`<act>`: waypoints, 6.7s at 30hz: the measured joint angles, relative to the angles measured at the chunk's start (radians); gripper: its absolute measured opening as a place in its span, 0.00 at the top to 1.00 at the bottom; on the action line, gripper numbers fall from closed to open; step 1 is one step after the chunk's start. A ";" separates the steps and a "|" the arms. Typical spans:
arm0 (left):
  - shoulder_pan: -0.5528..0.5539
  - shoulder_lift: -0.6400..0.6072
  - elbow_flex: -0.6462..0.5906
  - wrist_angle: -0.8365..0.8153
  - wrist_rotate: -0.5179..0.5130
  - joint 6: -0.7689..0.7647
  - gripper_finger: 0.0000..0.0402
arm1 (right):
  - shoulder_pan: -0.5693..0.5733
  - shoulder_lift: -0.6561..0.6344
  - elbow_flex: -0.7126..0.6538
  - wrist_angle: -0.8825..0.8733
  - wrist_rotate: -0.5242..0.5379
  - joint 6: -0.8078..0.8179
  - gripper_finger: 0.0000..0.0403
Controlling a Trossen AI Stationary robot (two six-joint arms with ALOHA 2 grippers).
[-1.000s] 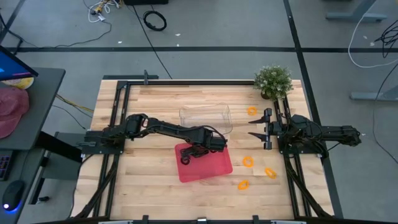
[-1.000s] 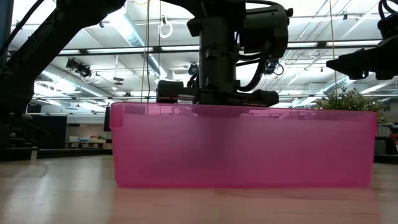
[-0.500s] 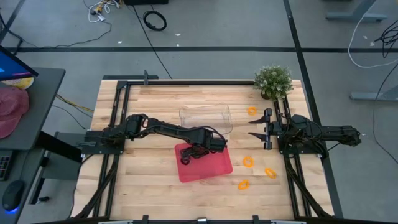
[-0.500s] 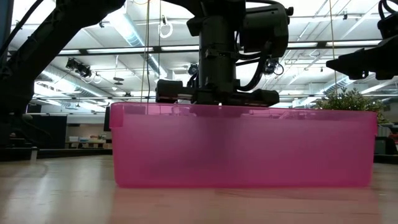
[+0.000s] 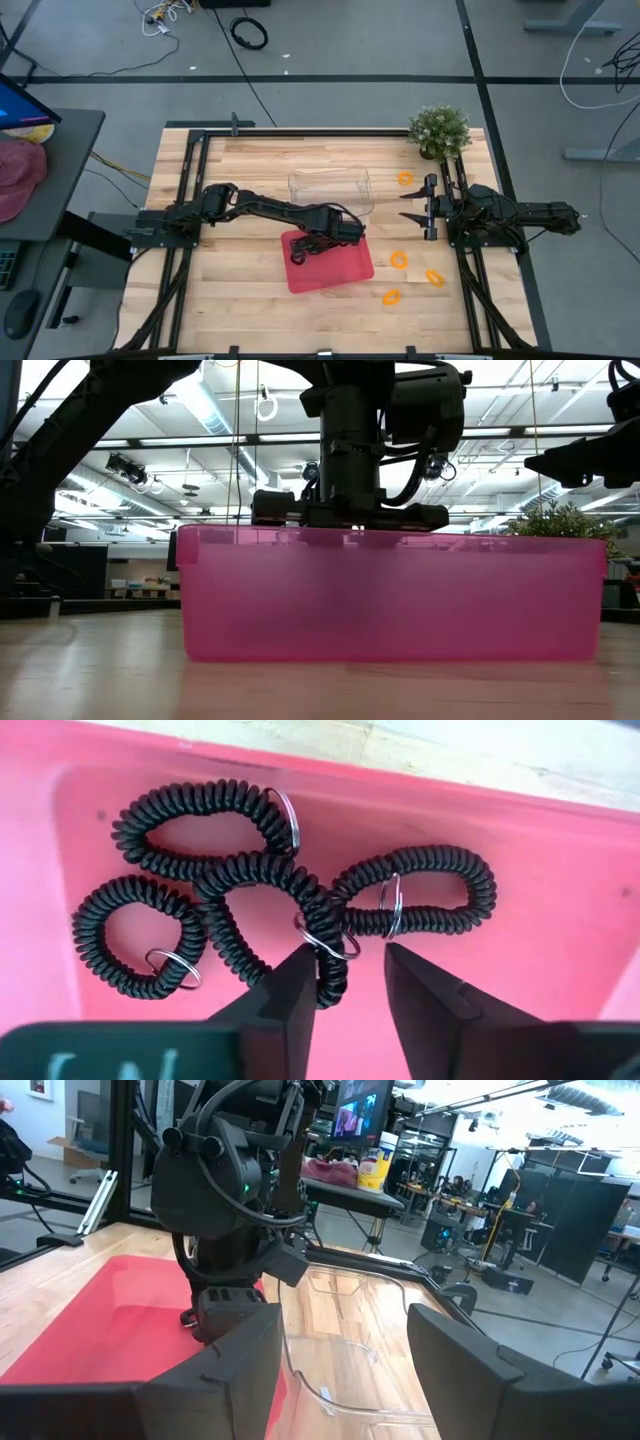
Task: Sort spring keychains
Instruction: Put the black spring keychain into the red bin, then put the yellow spring keychain into the transparent bin
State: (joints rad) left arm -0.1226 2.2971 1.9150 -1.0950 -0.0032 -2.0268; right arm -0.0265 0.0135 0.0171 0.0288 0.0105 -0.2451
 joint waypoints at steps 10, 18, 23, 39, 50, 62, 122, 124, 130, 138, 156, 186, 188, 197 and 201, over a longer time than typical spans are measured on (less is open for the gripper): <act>-0.006 0.000 0.000 0.012 0.024 -0.001 0.57 | 0.000 0.000 0.000 0.000 0.000 0.000 0.45; -0.011 0.000 0.018 0.053 0.024 -0.003 0.57 | 0.000 0.000 0.000 0.000 0.000 0.000 0.45; -0.017 -0.002 0.107 -0.004 -0.044 0.008 0.57 | 0.000 0.000 0.000 0.000 0.000 0.000 0.45; -0.050 -0.003 0.373 -0.254 -0.135 0.034 0.57 | 0.000 0.000 0.000 0.000 0.000 0.000 0.45; -0.056 -0.003 0.390 -0.257 -0.229 0.102 0.57 | 0.000 0.000 0.000 0.000 0.000 0.000 0.45; -0.066 -0.003 0.390 -0.265 -0.300 0.137 0.57 | 0.000 0.000 0.000 0.000 0.000 0.000 0.45; 0.019 -0.416 0.342 0.738 0.016 1.927 0.57 | 0.000 0.000 0.000 0.000 0.000 0.000 0.45; 0.017 -0.422 0.291 0.815 0.007 1.930 0.57 | 0.000 0.000 0.000 0.000 0.000 0.000 0.45; 0.049 -0.429 0.035 1.210 0.200 1.852 0.57 | 0.000 0.000 0.000 0.000 0.000 0.000 0.45; 0.099 -0.586 -0.447 1.607 0.388 1.810 0.57 | 0.000 0.000 0.000 0.000 0.000 0.000 0.45; 0.116 -1.273 -1.350 1.864 0.063 1.893 0.57 | 0.000 0.000 0.000 0.000 0.000 0.000 0.45; 0.119 -1.781 -1.847 1.844 0.162 1.931 0.57 | 0.000 0.000 0.000 0.000 0.000 0.000 0.45; 0.119 -1.805 -1.876 1.843 0.161 1.929 0.57 | 0.000 0.000 0.000 0.000 0.000 0.000 0.45; 0.119 -1.806 -1.906 1.791 0.161 1.839 0.57 | 0.000 0.000 0.000 0.000 0.000 0.000 0.45; 0.120 -1.806 -1.906 1.792 0.162 1.796 0.57 | 0.000 0.000 0.000 0.000 0.000 0.000 0.45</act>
State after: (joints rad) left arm -0.0029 0.4908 0.0090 0.6971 0.1585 -0.2312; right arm -0.0261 0.0139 0.0172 0.0288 0.0103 -0.2451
